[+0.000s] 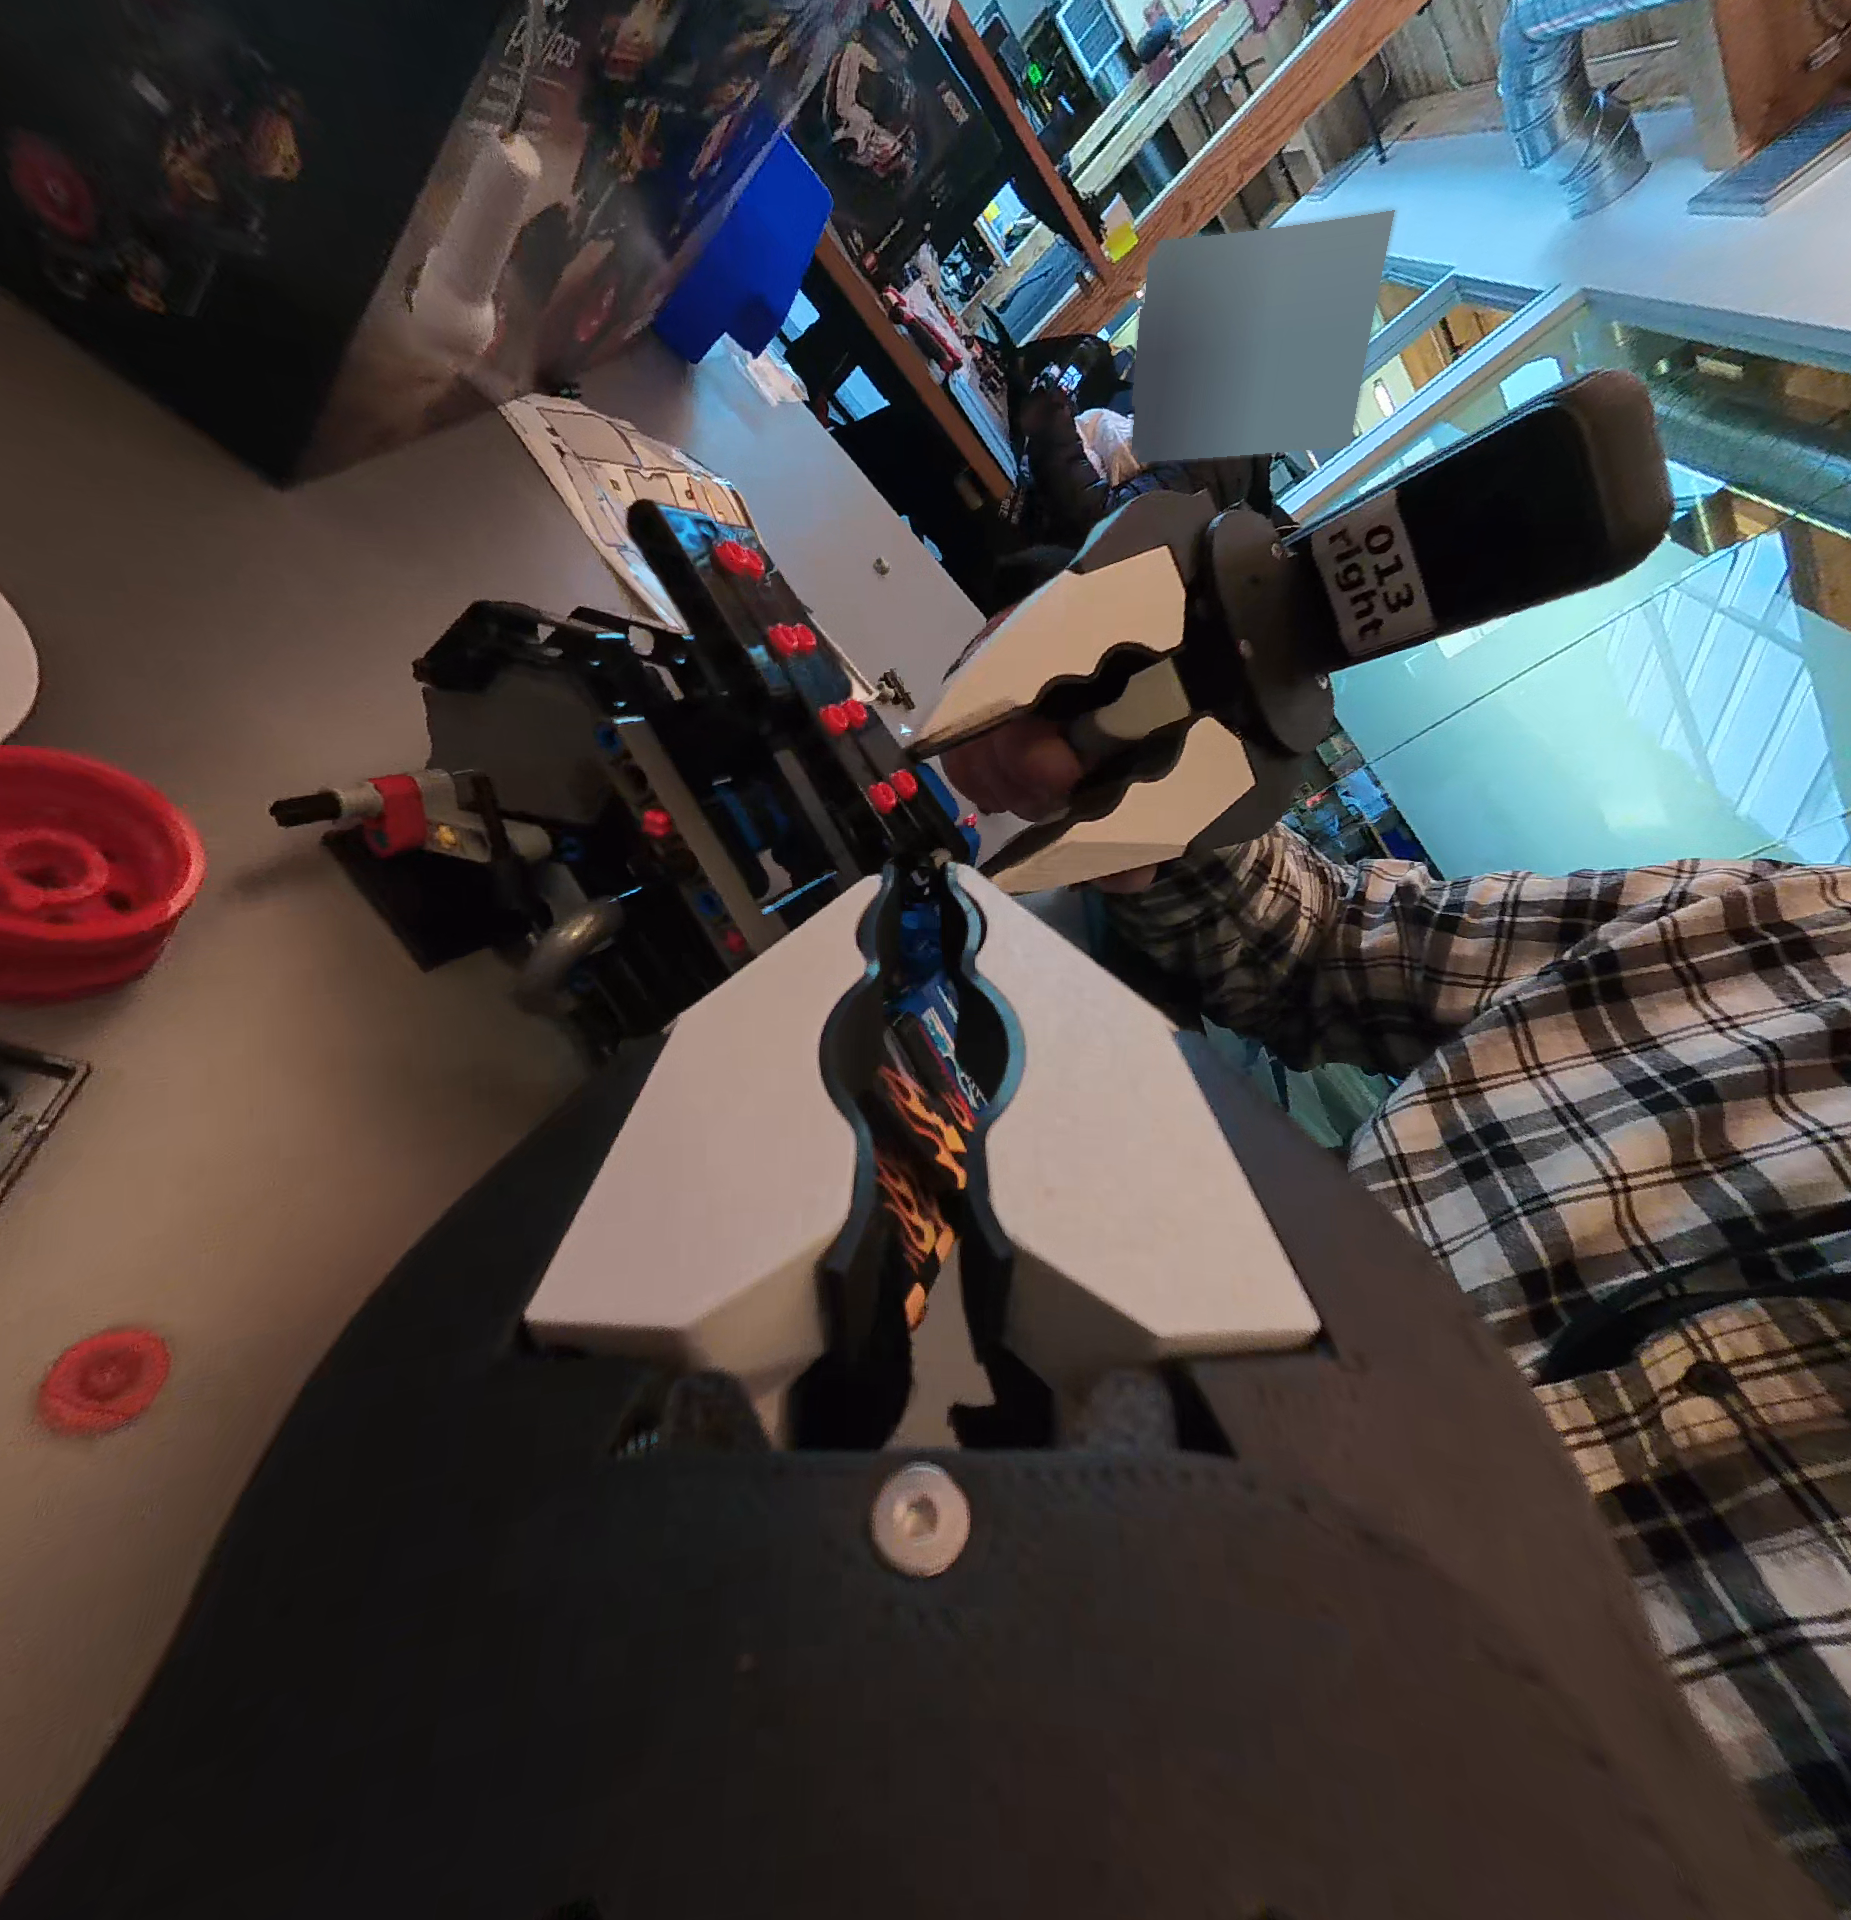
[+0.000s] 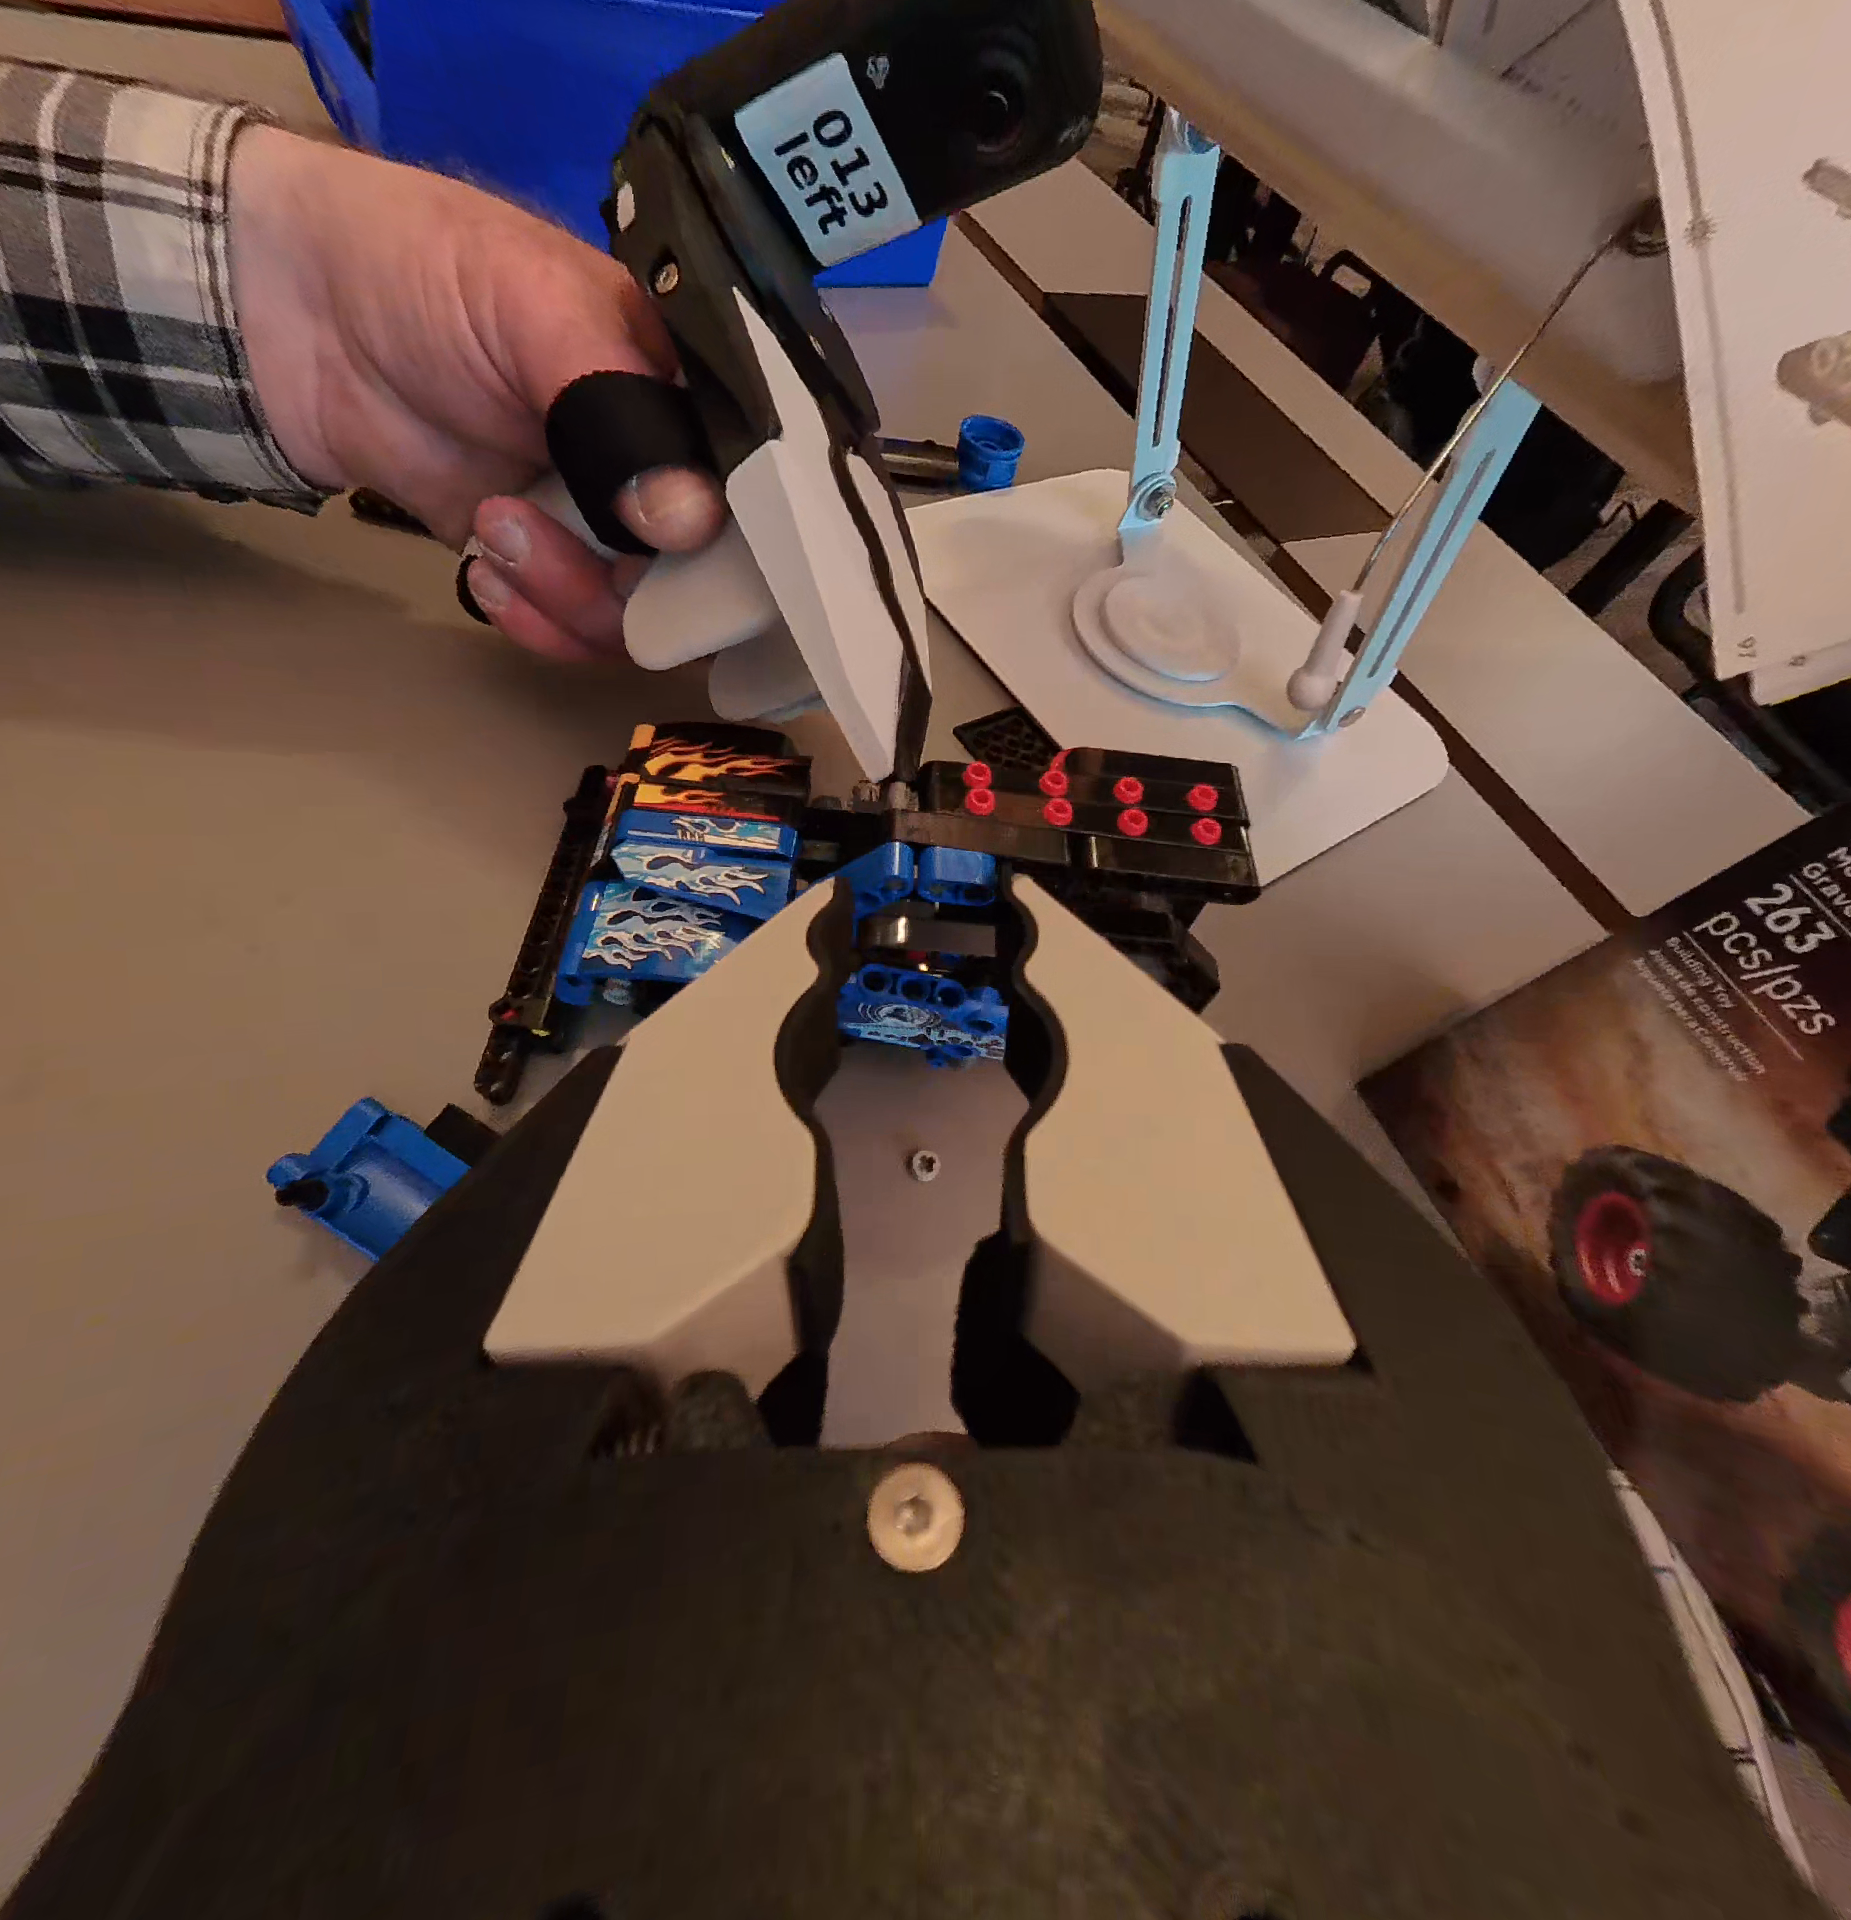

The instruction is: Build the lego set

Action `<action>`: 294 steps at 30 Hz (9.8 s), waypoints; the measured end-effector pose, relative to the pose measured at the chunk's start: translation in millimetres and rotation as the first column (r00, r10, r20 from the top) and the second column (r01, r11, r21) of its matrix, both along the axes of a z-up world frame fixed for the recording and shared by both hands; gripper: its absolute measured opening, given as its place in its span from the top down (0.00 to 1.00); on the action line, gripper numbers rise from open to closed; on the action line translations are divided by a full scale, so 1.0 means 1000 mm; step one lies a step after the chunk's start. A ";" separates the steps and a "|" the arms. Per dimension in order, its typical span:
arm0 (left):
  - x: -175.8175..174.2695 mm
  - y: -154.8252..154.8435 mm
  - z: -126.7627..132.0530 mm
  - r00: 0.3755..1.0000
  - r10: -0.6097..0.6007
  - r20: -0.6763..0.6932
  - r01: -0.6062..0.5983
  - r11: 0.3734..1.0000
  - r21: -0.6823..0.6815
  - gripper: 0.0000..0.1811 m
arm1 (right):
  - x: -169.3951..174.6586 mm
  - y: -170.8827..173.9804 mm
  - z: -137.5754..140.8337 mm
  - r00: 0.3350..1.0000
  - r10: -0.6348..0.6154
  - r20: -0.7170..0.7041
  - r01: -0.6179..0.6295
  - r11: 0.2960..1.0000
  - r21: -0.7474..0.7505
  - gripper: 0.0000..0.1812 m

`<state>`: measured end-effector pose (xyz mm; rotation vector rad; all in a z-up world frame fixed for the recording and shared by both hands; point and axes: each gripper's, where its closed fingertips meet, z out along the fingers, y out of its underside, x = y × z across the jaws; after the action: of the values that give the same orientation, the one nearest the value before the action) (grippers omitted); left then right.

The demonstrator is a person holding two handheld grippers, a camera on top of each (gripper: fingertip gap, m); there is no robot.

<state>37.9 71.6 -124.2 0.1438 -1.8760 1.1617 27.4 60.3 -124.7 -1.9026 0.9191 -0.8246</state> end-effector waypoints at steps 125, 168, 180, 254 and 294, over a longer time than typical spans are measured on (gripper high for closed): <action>0.019 0.041 -0.048 0.557 -0.080 0.826 0.022 0.996 0.081 0.59 | 0.016 0.015 -0.038 0.990 0.072 -0.119 -0.090 0.984 -0.152 0.91; 0.020 0.012 -0.043 0.616 -0.054 0.786 -0.081 0.988 0.131 0.54 | 0.019 0.019 -0.032 0.985 0.165 -0.060 -0.173 0.964 -0.200 0.94; 0.025 0.010 -0.047 0.568 -0.031 0.822 -0.112 0.987 0.115 0.51 | 0.020 0.029 -0.027 0.988 0.157 -0.018 -0.156 0.951 -0.269 0.95; 0.004 0.011 -0.063 0.505 -0.071 0.860 -0.088 0.987 0.133 0.47 | 0.006 0.005 -0.029 0.982 0.111 -0.156 -0.143 0.967 -0.211 0.97; 0.011 0.010 -0.060 0.491 -0.072 0.868 -0.085 0.988 0.130 0.49 | 0.013 -0.001 -0.029 0.971 0.111 -0.210 -0.136 0.985 -0.108 0.94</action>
<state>48.6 82.0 -184.4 -0.4689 -2.8794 1.1824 40.4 59.0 -153.5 -2.1588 0.8770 -0.6322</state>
